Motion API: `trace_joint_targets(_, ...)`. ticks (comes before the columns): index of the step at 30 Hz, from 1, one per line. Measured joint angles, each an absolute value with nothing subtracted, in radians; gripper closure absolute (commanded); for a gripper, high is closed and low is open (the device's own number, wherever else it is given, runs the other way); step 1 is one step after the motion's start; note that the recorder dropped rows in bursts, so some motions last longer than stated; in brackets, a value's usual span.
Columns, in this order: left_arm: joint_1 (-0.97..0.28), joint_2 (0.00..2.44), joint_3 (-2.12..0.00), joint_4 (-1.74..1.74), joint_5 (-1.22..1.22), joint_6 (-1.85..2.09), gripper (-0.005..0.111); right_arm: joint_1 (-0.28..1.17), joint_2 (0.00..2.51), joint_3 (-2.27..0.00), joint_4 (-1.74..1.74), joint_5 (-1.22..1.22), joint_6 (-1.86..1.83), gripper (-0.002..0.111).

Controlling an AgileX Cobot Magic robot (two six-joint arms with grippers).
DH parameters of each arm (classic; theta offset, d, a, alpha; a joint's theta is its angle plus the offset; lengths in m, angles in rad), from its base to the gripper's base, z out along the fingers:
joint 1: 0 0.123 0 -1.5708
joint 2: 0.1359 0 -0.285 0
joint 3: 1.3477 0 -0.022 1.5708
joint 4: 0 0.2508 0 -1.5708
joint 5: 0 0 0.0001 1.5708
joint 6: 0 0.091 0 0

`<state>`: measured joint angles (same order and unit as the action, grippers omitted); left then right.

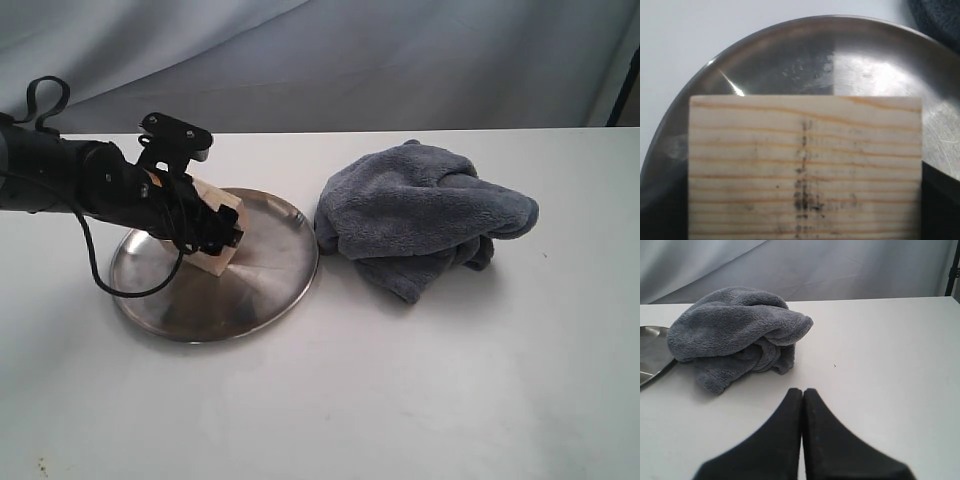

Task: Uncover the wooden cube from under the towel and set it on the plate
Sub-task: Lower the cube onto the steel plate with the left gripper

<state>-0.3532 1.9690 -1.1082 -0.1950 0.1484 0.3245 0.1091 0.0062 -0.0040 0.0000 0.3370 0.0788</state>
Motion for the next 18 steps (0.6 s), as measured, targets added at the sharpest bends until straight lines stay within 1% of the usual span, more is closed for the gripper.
trace_joint_targets(1,-0.353,1.969,-1.108,-0.195,0.151,0.308,0.077,0.109,0.006,-0.004,0.0,0.337,0.079,0.108)
trace_joint_targets(3,-0.353,1.969,-1.108,-0.195,0.155,0.283,0.041,0.109,0.006,-0.004,0.0,0.337,0.079,0.108)
trace_joint_targets(4,-0.353,1.969,-1.108,-0.195,0.161,0.278,0.02,0.109,0.006,-0.004,0.0,0.337,0.079,0.108)
trace_joint_targets(5,-0.353,1.969,-1.108,-0.195,0.166,0.273,0.007,0.109,0.006,-0.004,0.0,0.337,0.079,0.108)
trace_joint_targets(6,-0.353,1.969,-1.108,-0.195,0.174,0.273,0.002,0.109,0.006,-0.004,0.0,0.337,0.079,0.108)
trace_joint_targets(13,-0.353,1.962,-1.108,-0.199,0.217,0.271,0.003,0.109,0.006,-0.004,0.0,0.337,0.079,0.108)
trace_joint_targets(18,-0.353,1.905,-1.108,-0.199,0.252,0.271,0.003,0.109,0.006,-0.004,0.0,0.337,0.079,0.108)
